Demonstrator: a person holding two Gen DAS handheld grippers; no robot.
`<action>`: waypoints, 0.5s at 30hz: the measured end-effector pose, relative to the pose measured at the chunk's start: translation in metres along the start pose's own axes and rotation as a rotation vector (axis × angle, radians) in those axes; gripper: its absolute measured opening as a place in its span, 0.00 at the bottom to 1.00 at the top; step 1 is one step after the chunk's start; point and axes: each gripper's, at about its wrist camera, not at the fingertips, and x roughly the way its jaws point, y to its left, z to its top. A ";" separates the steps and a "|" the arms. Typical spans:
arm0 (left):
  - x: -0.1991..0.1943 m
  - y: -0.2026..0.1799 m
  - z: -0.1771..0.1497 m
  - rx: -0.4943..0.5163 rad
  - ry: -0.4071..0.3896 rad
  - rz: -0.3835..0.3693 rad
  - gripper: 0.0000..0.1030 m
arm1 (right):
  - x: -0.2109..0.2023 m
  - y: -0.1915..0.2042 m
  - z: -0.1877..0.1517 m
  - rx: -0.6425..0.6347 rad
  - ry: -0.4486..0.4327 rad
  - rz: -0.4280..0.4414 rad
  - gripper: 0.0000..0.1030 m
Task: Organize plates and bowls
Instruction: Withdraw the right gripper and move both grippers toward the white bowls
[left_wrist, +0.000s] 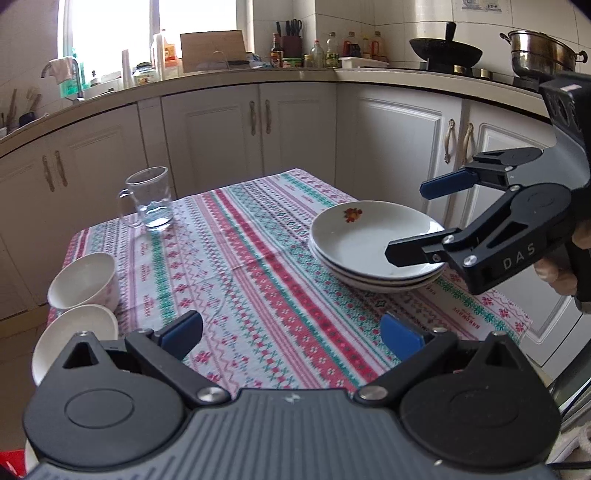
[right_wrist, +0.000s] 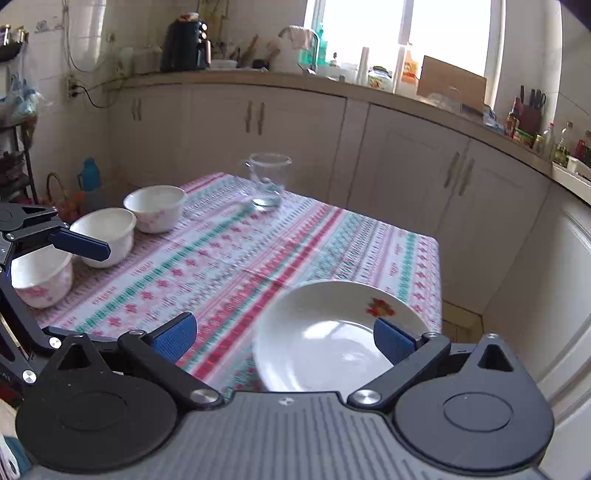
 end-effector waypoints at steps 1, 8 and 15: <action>-0.008 0.005 -0.005 -0.004 -0.003 0.015 0.99 | -0.002 0.008 0.000 0.007 -0.015 0.016 1.00; -0.052 0.037 -0.044 -0.017 0.014 0.100 0.99 | 0.003 0.055 0.002 -0.017 -0.034 0.124 1.00; -0.080 0.076 -0.079 0.072 0.055 0.169 0.99 | 0.026 0.096 0.014 -0.044 -0.013 0.207 1.00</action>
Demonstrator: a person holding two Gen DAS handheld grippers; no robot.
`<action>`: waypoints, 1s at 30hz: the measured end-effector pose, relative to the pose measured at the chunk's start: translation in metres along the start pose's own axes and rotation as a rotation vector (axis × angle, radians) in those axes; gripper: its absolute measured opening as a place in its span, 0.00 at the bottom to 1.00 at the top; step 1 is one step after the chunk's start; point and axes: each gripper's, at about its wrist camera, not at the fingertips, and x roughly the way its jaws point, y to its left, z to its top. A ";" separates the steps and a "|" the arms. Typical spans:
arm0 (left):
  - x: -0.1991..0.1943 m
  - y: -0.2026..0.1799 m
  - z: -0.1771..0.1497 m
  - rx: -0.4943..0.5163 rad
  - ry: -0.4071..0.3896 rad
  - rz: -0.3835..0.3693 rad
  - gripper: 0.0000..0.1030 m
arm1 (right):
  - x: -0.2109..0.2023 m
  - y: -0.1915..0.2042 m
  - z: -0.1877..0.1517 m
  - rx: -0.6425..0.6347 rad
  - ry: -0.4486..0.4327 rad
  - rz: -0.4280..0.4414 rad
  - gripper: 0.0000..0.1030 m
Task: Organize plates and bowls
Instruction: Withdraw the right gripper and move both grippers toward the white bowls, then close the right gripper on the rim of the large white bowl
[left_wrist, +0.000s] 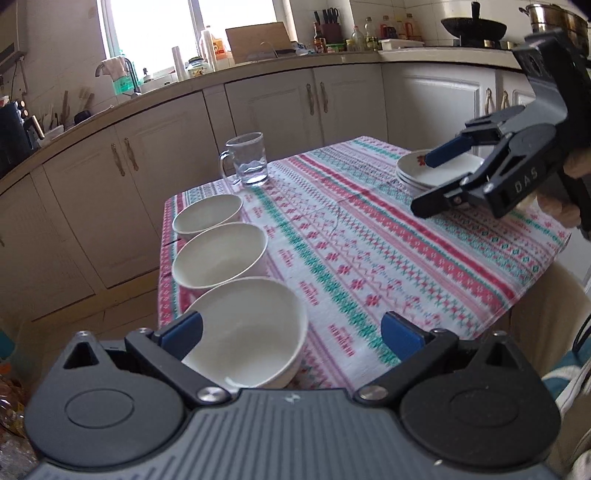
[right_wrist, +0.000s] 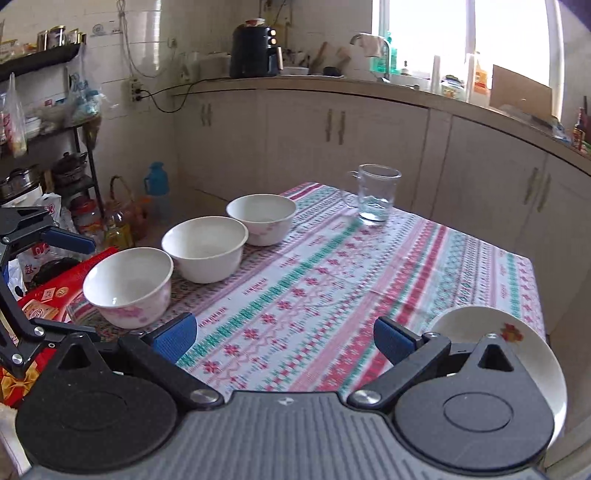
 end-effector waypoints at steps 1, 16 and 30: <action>0.001 0.006 -0.004 0.010 0.010 0.001 0.99 | 0.005 0.004 0.003 -0.002 0.003 0.020 1.00; 0.041 0.056 -0.040 -0.005 0.060 -0.128 0.99 | 0.078 0.057 0.040 -0.031 0.098 0.235 0.99; 0.053 0.060 -0.037 0.005 0.040 -0.195 0.89 | 0.117 0.079 0.044 -0.044 0.197 0.347 0.65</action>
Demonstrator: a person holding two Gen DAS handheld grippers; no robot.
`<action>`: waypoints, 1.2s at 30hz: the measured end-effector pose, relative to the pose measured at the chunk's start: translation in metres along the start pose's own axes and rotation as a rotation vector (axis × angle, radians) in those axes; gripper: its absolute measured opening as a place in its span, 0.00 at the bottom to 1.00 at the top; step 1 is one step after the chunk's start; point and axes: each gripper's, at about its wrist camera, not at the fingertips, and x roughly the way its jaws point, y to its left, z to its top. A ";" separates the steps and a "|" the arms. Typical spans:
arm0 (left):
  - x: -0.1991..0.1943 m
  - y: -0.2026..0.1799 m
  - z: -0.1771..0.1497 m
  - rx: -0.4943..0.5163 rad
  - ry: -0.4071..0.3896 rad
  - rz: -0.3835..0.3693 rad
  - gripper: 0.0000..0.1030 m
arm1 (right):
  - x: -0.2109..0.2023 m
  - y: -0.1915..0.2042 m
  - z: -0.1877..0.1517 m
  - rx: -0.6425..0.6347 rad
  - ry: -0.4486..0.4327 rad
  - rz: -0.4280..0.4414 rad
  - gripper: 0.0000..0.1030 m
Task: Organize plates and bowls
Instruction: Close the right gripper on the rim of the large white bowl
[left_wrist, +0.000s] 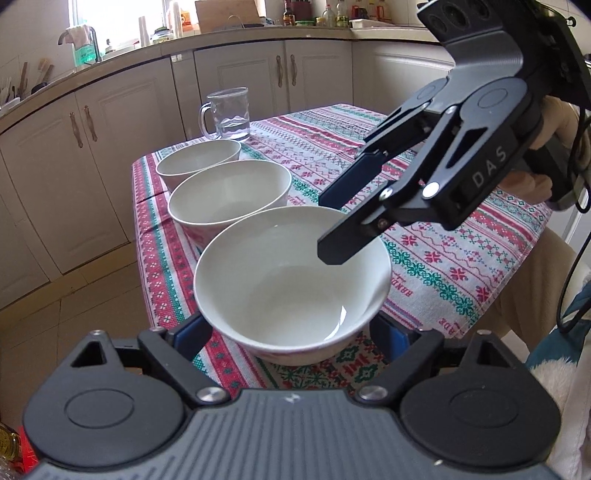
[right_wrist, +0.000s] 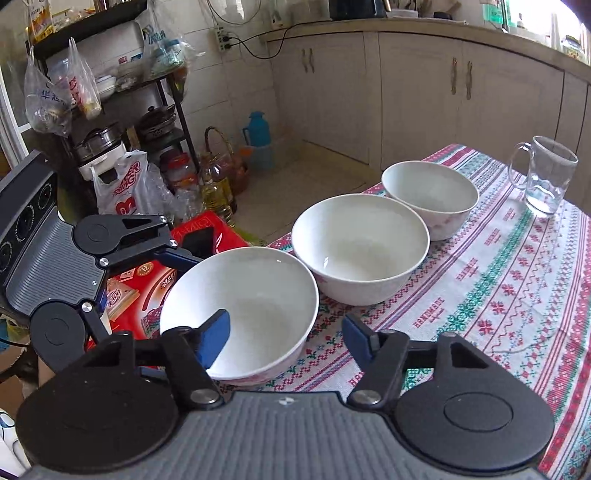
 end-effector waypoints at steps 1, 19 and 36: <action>0.000 0.001 0.000 -0.004 -0.001 0.000 0.89 | 0.001 -0.001 0.000 0.002 0.004 0.005 0.64; -0.001 -0.006 0.006 0.025 0.010 -0.003 0.88 | 0.003 0.003 -0.003 -0.011 0.012 0.037 0.54; 0.021 -0.043 0.041 0.114 -0.025 -0.124 0.88 | -0.052 -0.014 -0.037 0.069 -0.049 -0.083 0.56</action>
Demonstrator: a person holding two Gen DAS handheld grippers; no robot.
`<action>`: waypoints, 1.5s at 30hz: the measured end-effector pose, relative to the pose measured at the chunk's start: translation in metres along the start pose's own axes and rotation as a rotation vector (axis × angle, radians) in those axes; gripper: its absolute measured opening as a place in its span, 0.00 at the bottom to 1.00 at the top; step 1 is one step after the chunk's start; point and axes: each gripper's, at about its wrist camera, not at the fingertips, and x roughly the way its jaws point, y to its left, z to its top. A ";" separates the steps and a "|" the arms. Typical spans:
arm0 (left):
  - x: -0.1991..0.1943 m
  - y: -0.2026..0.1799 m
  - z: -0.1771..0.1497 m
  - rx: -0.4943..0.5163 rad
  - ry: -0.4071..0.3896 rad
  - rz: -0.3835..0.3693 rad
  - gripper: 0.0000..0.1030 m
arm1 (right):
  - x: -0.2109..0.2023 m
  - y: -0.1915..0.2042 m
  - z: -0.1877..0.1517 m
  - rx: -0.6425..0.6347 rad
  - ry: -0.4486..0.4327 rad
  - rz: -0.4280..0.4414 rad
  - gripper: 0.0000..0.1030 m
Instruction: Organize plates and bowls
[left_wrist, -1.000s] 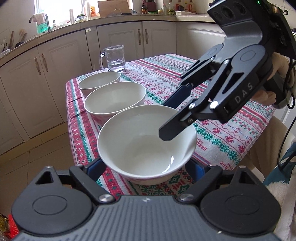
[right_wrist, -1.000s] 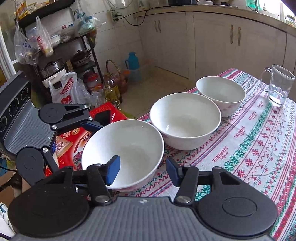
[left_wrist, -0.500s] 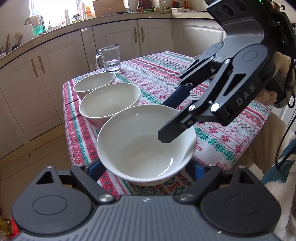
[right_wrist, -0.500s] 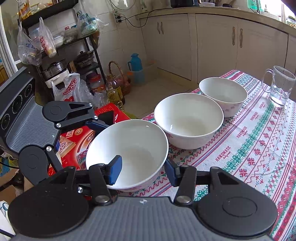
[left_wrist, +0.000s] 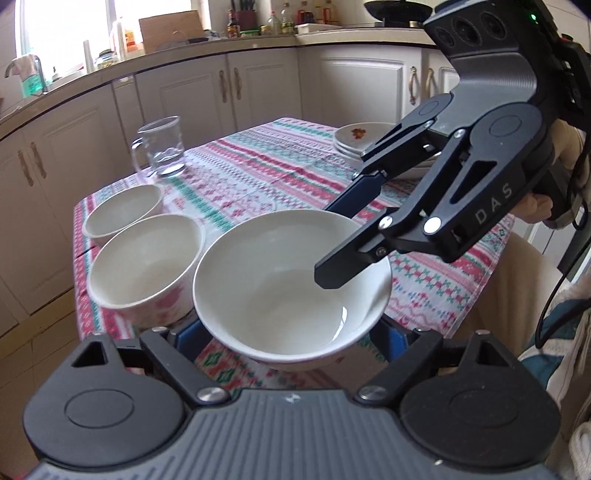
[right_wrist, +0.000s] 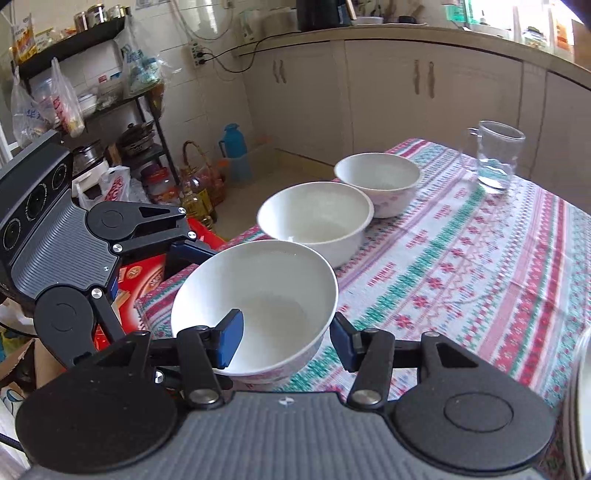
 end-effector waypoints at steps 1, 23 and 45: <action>0.003 -0.003 0.003 0.007 -0.002 -0.013 0.88 | -0.005 -0.003 -0.003 0.007 -0.005 -0.014 0.56; 0.055 -0.032 0.038 0.074 -0.027 -0.128 0.88 | -0.045 -0.045 -0.036 0.117 -0.033 -0.197 0.57; 0.059 -0.036 0.038 0.070 -0.017 -0.135 0.94 | -0.045 -0.046 -0.040 0.124 -0.075 -0.198 1.00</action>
